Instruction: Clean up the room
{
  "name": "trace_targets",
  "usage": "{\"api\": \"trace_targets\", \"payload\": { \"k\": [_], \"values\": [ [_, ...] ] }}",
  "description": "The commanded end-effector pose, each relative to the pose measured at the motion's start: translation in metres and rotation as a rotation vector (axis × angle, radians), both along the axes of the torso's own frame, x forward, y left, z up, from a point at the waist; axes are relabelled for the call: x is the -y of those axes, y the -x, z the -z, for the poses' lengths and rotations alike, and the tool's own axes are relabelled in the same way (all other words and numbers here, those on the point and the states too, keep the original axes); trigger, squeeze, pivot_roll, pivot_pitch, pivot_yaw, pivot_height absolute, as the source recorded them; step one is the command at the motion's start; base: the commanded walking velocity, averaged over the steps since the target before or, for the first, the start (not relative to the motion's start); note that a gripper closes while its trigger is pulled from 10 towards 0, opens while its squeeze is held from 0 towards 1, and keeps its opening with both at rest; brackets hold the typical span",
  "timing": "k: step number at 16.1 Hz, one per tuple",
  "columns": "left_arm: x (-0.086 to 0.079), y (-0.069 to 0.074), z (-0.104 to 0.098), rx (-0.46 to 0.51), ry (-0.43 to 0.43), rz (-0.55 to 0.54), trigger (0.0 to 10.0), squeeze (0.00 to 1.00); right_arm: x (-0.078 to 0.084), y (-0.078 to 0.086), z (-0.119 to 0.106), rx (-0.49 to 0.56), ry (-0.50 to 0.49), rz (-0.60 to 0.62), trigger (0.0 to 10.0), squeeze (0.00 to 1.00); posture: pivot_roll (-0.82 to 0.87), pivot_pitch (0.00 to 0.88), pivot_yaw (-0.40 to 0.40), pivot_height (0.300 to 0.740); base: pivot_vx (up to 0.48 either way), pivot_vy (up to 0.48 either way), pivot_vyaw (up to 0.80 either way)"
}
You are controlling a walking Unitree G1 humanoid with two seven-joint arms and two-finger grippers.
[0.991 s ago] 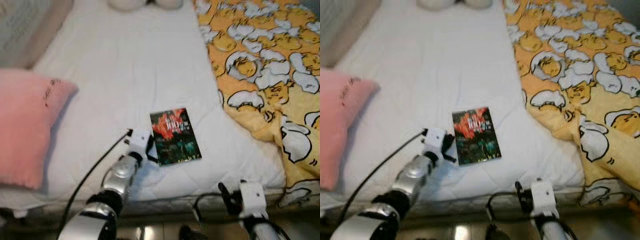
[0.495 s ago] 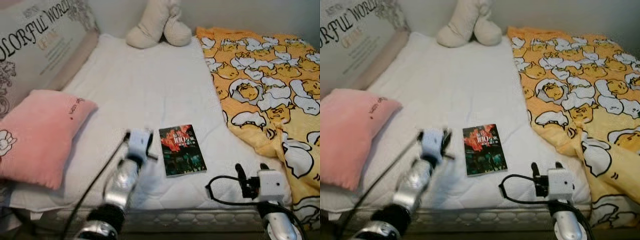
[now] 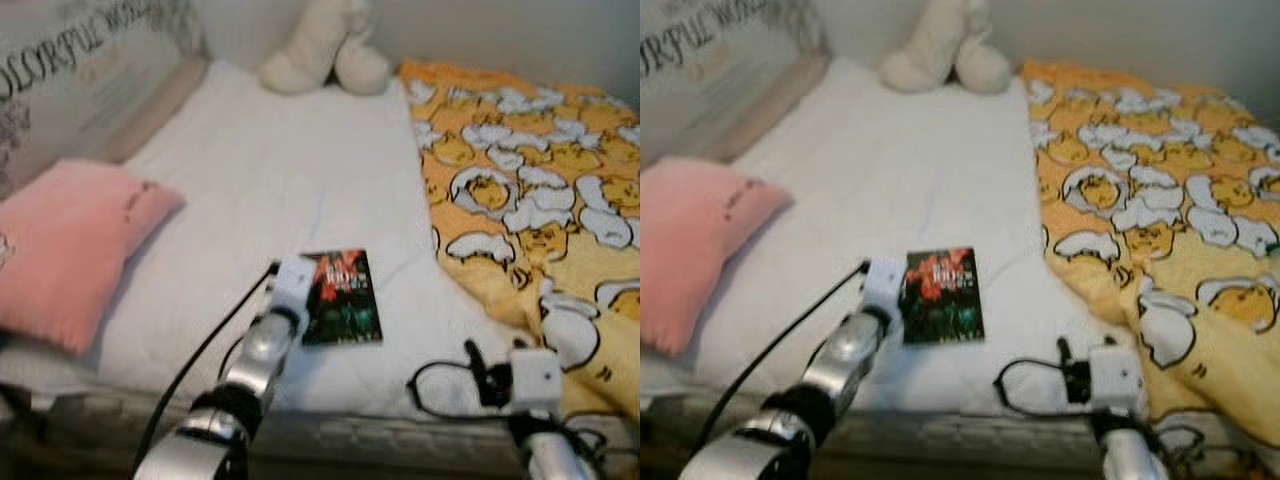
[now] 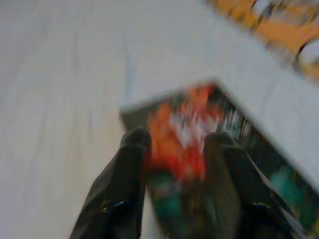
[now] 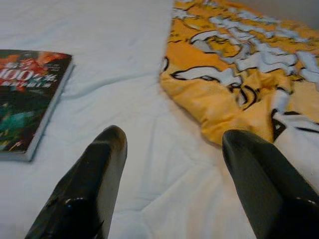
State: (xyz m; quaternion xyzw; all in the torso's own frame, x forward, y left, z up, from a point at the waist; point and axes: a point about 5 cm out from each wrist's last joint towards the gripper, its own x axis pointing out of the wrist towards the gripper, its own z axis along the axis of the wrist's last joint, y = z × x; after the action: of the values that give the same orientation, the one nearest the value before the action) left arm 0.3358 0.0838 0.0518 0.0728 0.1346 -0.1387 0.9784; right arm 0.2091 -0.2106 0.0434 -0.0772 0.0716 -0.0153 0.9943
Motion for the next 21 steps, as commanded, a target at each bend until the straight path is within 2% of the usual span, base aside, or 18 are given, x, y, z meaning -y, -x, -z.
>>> {"api": "trace_targets", "payload": {
  "k": [1, 2, 3, 4, 6, 7, 9, 10, 12, 15, 16, 17, 18, 21],
  "values": [
    [0.004, -0.004, -0.002, -0.025, -0.028, -0.02, 10.0, 0.0, 0.004, 0.006, 0.004, -0.038, 0.028, -0.004, 10.0, 0.0, -0.04, 0.068, -0.003, 0.74, 0.0, 0.0, 0.0],
    [0.0, -0.007, -0.004, -0.015, -0.087, -0.048, 10.0, 0.0, 0.003, 0.01, 0.005, -0.051, 0.03, -0.01, 10.0, 0.0, -0.04, 0.073, -0.007, 0.74, 0.0, 0.0, 0.0],
    [-0.002, -0.007, -0.003, -0.024, -0.049, -0.077, 10.0, 1.0, 0.003, 0.014, 0.006, -0.058, 0.03, -0.011, 10.0, 0.0, -0.05, 0.082, -0.015, 0.74, 0.0, 0.0, 0.0],
    [-0.001, -0.004, 0.002, -0.064, -0.003, -0.101, 10.0, 1.0, 0.004, 0.022, 0.006, -0.073, 0.038, -0.025, 10.0, 0.0, -0.06, 0.109, -0.034, 0.74, 0.0, 0.0, 0.0],
    [0.004, -0.001, 0.004, -0.074, 0.043, -0.115, 10.0, 1.0, 0.005, 0.033, 0.002, -0.087, 0.041, -0.048, 10.0, 0.0, -0.09, 0.167, -0.075, 0.74, 0.0, 0.0, 0.0],
    [0.003, 0.0, 0.007, -0.094, 0.054, -0.129, 10.0, 1.0, 0.004, 0.035, 0.002, -0.095, 0.041, -0.059, 10.0, 0.0, -0.09, 0.174, -0.079, 0.74, 0.0, 0.0, 0.0],
    [-0.002, 0.002, 0.012, -0.151, 0.06, -0.193, 10.0, 1.0, 0.0, 0.055, 0.005, -0.143, 0.032, -0.11, 10.0, 0.0, -0.11, 0.231, -0.108, 0.74, 0.0, 0.0, 0.0],
    [-0.006, 0.0, 0.01, -0.126, 0.034, -0.208, 10.0, 1.0, -0.002, 0.065, 0.006, -0.168, 0.037, -0.138, 10.0, 0.0, -0.12, 0.253, -0.121, 0.74, 0.0, 0.0, 0.0],
    [-0.013, -0.004, 0.004, -0.072, -0.019, -0.235, 10.0, 1.0, -0.002, 0.075, 0.004, -0.182, 0.057, -0.158, 10.0, 0.0, -0.14, 0.275, -0.132, 0.74, 0.0, 0.0, 0.0],
    [-0.042, -0.011, -0.003, -0.009, -0.063, -0.374, 10.0, 1.0, -0.001, 0.086, 0.002, -0.212, 0.061, -0.172, 10.0, 0.0, -0.15, 0.294, -0.144, 0.74, 0.0, 0.0, 0.0],
    [-0.045, -0.012, -0.006, 0.007, -0.065, -0.384, 10.0, 1.0, -0.001, 0.086, 0.002, -0.213, 0.062, -0.173, 10.0, 0.0, -0.15, 0.294, -0.144, 0.74, 0.0, 0.0, 0.0],
    [-0.046, -0.02, -0.021, 0.096, -0.078, -0.371, 10.0, 1.0, 0.001, 0.087, 0.002, -0.218, 0.06, -0.172, 10.0, 0.0, -0.15, 0.292, -0.143, 0.74, 0.0, 0.0, 0.0],
    [-0.046, -0.022, -0.026, 0.128, -0.085, -0.362, 10.0, 1.0, 0.0, 0.089, 0.002, -0.223, 0.058, -0.175, 10.0, 0.0, -0.14, 0.293, -0.14, 0.74, 0.0, 0.0, 0.0],
    [-0.048, -0.022, -0.026, 0.142, -0.073, -0.358, 10.0, 1.0, -0.003, 0.091, 0.005, -0.24, 0.049, -0.192, 10.0, 0.0, -0.14, 0.287, -0.136, 0.74, 0.0, 0.0, 0.0]
  ]
}}
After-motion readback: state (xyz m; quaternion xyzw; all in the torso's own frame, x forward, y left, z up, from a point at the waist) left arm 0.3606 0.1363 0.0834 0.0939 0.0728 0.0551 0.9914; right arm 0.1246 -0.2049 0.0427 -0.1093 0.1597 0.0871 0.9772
